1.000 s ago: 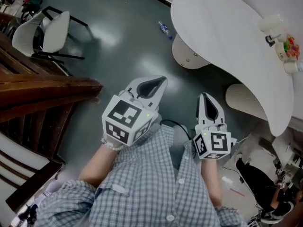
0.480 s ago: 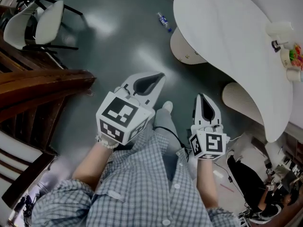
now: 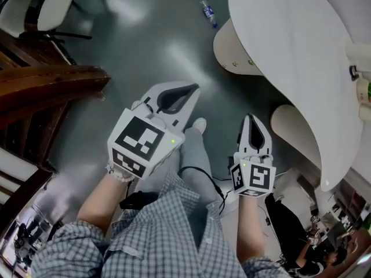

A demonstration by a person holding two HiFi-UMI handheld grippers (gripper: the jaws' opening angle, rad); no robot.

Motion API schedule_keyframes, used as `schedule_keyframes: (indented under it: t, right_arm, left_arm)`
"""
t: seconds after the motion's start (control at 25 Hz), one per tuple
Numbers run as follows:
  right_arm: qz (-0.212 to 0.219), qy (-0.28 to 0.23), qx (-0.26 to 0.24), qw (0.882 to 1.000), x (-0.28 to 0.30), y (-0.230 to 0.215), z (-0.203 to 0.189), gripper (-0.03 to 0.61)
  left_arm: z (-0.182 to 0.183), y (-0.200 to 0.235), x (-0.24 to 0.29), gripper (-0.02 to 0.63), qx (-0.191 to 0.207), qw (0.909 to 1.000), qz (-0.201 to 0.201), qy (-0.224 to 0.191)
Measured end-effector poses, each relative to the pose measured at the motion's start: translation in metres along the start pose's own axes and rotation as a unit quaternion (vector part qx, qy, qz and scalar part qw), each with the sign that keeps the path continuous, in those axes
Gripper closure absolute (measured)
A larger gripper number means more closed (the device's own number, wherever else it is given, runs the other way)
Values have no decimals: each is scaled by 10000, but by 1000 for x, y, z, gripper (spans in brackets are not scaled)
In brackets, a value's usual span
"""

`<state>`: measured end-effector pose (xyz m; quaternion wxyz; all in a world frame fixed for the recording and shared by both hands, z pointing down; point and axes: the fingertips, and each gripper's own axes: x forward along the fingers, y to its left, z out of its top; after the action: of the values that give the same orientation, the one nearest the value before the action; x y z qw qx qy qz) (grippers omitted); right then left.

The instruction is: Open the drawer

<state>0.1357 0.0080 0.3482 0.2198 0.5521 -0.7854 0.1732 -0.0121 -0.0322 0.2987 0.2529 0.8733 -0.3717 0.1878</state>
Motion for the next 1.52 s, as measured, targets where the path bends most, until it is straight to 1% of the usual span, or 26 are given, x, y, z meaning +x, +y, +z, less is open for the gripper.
schedule_keyframes:
  t: [0.12,0.2,0.4,0.48,0.72,0.96,1.4,1.44,1.52]
  right_arm:
    - [-67,37,24,10000,17,-11,-15,569]
    - [-113,42,-1,9999,28,-18,-25,569]
    - [-199,-11,21,9998,64,-7,-41,569]
    - [-225,-27,5,9997,75,-10,-46,568]
    - [-545,-60,79,9985,114,-24,-60,568]
    - [-639,3,103,9979,157,-47,-73,568]
    - [-939,267,251,9949,206,-83,-93,566]
    - [-974,299,287,9944,209,-86,-95,561]
    - [-1033,315,406,9933,215,-92,-97,520]
  left_arm:
    - [-16,4,17,616,-61,10000,63,47]
    - [-24,4,26,617,-100,9999,77,-12]
    - [-38,18,34,615,165,9998,-10,-133]
    - [-42,21,39,616,171,9997,19,-172]
    - [-67,32,46,615,-108,9997,151,-184]
    - [-88,37,61,617,-346,9991,227,-124]
    - [-111,45,73,615,-635,9972,386,-32]
    - [-112,45,74,617,-668,9970,400,-19]
    - [-115,45,75,617,-722,9965,421,16]
